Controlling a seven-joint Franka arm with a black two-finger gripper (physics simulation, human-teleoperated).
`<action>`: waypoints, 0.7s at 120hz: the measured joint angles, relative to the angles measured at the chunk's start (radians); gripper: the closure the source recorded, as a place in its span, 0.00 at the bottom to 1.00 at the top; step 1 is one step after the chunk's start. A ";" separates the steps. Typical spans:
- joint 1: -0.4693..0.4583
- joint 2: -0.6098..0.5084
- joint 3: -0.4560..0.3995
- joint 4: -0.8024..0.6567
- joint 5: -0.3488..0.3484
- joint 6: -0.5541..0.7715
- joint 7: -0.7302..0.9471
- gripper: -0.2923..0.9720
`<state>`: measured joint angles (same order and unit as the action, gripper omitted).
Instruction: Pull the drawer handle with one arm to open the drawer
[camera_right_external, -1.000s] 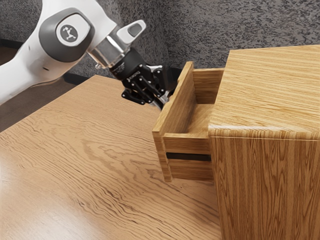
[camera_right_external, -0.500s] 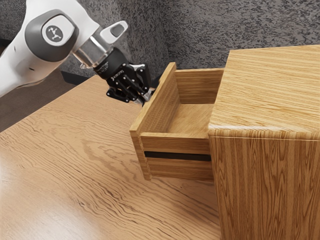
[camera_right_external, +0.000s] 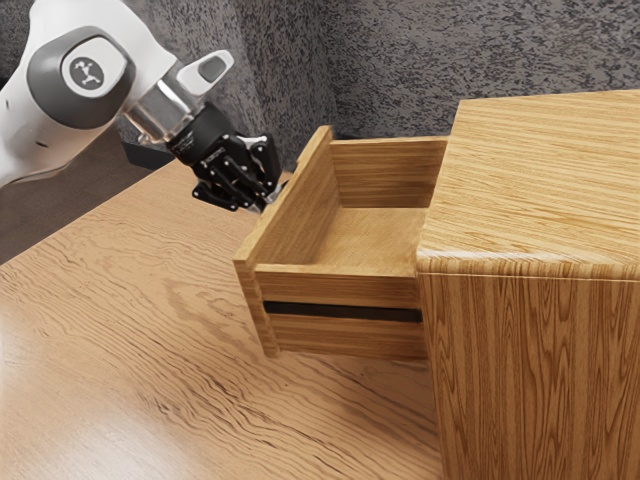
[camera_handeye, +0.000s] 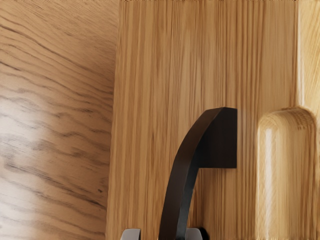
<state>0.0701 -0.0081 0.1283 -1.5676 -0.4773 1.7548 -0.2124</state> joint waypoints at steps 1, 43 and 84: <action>0.001 -0.001 0.000 -0.001 0.000 0.000 0.001 0.77; 0.034 -0.025 0.008 -0.028 -0.001 -0.002 0.031 0.77; 0.015 -0.064 0.084 -0.071 -0.001 -0.004 0.056 0.77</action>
<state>0.0852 -0.0724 0.2125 -1.6387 -0.4786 1.7509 -0.1561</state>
